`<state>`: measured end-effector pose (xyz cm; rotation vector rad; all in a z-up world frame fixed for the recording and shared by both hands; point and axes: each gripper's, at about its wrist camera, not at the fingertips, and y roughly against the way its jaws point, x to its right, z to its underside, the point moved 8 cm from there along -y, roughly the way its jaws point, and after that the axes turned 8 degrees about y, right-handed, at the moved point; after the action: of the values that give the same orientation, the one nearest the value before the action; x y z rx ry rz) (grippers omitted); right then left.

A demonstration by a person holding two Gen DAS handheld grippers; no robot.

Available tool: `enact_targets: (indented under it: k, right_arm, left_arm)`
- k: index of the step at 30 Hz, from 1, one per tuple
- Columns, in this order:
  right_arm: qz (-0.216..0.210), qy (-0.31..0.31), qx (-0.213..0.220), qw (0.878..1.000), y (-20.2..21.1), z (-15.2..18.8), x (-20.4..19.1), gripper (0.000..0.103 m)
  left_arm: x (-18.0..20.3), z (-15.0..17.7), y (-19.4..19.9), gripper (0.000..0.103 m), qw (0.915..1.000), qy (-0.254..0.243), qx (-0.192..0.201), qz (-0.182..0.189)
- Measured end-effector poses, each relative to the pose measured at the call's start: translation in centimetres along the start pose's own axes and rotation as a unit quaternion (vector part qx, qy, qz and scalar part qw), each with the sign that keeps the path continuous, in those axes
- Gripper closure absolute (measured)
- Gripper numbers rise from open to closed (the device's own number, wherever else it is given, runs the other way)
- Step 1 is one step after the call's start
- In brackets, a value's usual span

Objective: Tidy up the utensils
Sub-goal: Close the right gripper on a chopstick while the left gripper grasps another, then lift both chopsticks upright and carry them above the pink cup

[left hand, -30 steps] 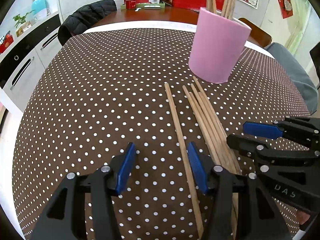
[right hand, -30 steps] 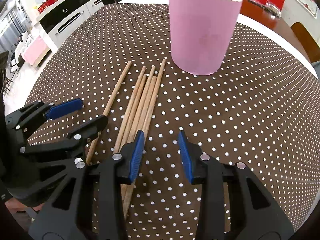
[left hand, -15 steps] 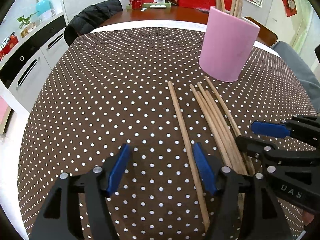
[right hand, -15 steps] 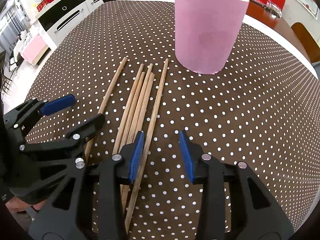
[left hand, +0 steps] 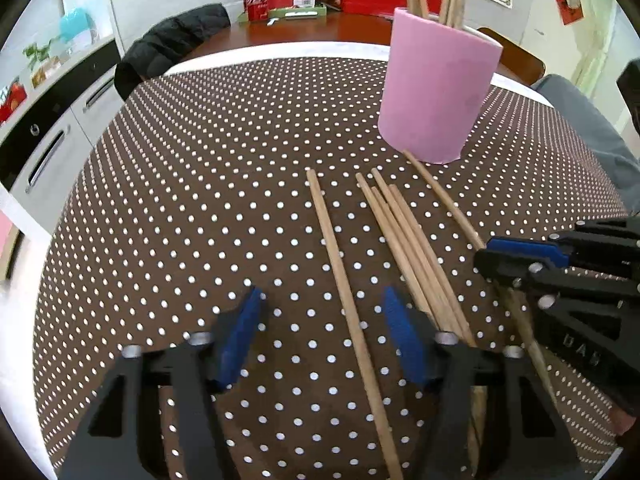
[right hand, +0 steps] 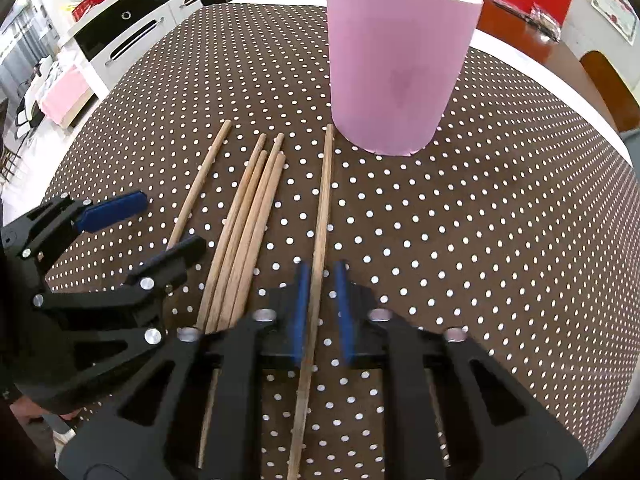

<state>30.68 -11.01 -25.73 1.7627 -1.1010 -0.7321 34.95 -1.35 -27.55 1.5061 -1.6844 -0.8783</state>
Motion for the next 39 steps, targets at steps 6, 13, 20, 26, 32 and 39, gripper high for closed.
enact_targets:
  k: [6,13,20,26,32,39]
  right_arm:
    - [-0.045,-0.026,0.021,0.998,0.5,0.4,0.8,0.097]
    - [-0.086,-0.043,0.093,0.991,4.1,0.9,1.3,0.097]
    - [-0.106,-0.045,0.208,0.971,10.3,-0.6,2.1,0.097]
    - [-0.093,-0.05,0.291,0.951,15.4,-4.0,3.5,0.097]
    - [-0.069,-0.051,0.341,0.936,19.0,-8.1,5.8,0.097]
    - [-0.049,-0.049,0.373,0.925,22.5,-10.8,8.1,0.097]
  left_arm:
    - [-0.2,0.0,0.2,0.097,0.9987,0.014,-0.013,0.047]
    - [-0.6,-1.0,3.4,0.097,0.9946,0.036,0.042,0.088]
    - [-0.6,-4.0,8.8,0.097,0.9795,0.059,0.145,0.127]
    - [0.8,-8.3,13.5,0.097,0.9609,0.043,0.23,0.148]
    - [3.1,-13.7,17.9,0.097,0.9335,0.021,0.308,0.182]
    - [6.2,-19.2,21.0,0.097,0.8977,0.002,0.369,0.24]
